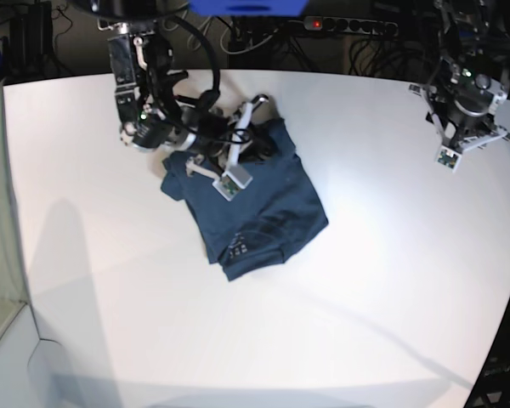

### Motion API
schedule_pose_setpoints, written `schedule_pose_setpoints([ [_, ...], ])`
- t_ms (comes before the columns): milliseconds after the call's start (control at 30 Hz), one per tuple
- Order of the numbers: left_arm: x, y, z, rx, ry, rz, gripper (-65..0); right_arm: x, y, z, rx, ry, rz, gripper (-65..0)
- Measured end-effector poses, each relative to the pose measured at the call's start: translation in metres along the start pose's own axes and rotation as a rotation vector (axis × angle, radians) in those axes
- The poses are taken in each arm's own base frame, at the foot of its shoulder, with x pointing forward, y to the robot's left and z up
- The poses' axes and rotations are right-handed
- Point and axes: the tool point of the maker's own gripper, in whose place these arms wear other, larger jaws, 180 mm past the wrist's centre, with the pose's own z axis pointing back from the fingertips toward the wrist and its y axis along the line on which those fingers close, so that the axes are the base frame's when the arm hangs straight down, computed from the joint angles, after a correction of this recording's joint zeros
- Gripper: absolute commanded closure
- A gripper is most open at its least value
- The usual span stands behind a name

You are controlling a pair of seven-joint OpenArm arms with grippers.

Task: Layout the t-shirt on the table in an organized manner, then fold the t-shirt properly
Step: 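Square the sides of the folded shirt with both grippers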

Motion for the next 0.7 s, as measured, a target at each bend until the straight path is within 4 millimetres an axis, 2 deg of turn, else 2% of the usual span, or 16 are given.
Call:
schedule_pose_setpoints([
  [67, 0.001, -0.002, 0.0, -0.004, -0.004, 0.007, -20.8, -0.003, 0.0, -0.005, 0.013, -0.018, -0.029, -3.2],
  [167, 0.003, -0.006, -0.001, -0.012, -0.008, 0.013, -20.8, -0.018, -0.003, -0.012, 0.021, 0.0, -0.066, -3.2],
  [333, 0.016, 0.002, -0.002, 0.005, -0.037, 0.021, -20.8, -0.037, -0.012, -0.013, 0.019, 0.02, -0.102, -3.1],
  [467, 0.015, 0.002, -0.002, 0.005, -0.031, 0.02, -20.9, -0.046, -0.017, -0.012, 0.016, 0.016, -0.131, -3.1],
  [600, 0.026, 0.007, -0.003, 0.016, -0.059, 0.029, -20.9, -0.043, -0.014, -0.007, 0.003, 0.038, -0.088, -3.1],
  [700, 0.029, 0.004, -0.003, 0.012, -0.056, 0.019, -20.9, -0.016, -0.006, 0.012, -0.025, -0.017, -0.013, -3.2],
])
